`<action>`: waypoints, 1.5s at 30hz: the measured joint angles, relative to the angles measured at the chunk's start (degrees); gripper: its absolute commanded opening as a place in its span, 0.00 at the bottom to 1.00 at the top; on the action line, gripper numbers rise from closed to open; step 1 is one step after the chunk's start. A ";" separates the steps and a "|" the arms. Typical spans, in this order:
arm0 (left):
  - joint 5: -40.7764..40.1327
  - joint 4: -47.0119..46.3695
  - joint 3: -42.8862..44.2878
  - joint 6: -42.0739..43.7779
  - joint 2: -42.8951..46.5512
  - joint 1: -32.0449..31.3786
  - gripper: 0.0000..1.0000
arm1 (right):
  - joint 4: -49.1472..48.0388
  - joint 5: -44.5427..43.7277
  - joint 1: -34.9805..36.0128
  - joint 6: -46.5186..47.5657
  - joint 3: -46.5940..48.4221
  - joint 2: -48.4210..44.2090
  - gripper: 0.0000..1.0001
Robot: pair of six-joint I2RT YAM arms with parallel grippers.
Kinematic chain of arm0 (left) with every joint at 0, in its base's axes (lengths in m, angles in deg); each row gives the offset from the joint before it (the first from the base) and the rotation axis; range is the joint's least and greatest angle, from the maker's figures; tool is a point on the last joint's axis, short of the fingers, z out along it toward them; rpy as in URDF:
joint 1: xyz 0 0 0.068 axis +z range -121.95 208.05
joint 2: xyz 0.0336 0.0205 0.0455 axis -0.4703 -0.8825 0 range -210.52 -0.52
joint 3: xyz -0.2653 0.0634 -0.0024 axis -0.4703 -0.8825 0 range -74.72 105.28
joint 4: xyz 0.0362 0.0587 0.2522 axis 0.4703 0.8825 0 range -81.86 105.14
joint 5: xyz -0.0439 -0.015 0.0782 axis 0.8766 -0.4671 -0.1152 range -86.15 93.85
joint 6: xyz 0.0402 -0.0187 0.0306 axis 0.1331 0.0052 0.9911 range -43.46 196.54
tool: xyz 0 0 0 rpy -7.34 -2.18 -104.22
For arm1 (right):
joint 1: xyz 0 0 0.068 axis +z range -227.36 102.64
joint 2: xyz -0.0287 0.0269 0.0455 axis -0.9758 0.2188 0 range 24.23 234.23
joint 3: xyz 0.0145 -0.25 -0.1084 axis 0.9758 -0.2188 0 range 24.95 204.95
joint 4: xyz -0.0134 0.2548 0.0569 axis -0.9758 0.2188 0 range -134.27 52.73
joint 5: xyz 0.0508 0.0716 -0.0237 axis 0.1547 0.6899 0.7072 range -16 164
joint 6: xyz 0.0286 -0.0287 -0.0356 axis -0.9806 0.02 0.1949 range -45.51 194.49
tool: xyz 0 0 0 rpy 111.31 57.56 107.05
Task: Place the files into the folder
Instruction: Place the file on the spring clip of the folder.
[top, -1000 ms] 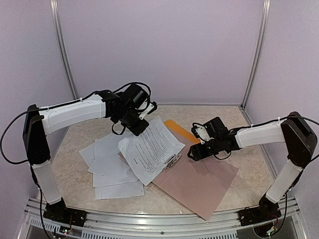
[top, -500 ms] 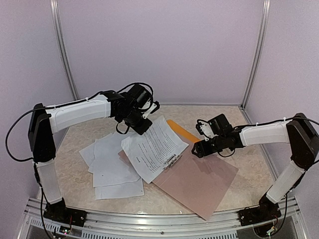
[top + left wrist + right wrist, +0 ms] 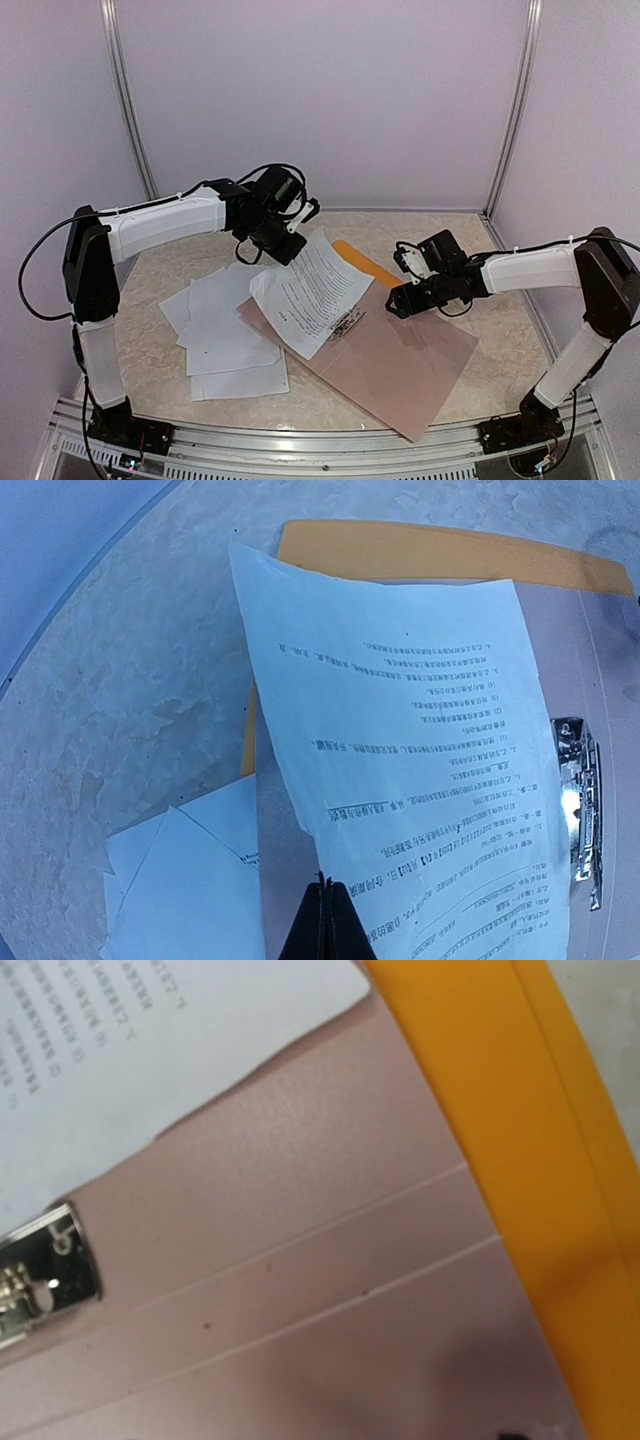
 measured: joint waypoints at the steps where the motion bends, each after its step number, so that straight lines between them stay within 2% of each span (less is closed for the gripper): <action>1: 0.20 0.00 0.00 0.24 -0.22 0.00 0.00 | 0.00 0.09 0.00 0.00 -0.04 0.00 0.74; 24: 2.03 -3.26 -2.08 6.51 -0.52 0.00 0.00 | -1.42 2.45 0.00 -0.26 -1.90 0.00 0.74; 45: 2.47 -0.55 -2.08 7.52 -0.81 0.22 0.00 | -2.73 3.56 0.00 -0.63 -2.03 0.02 0.74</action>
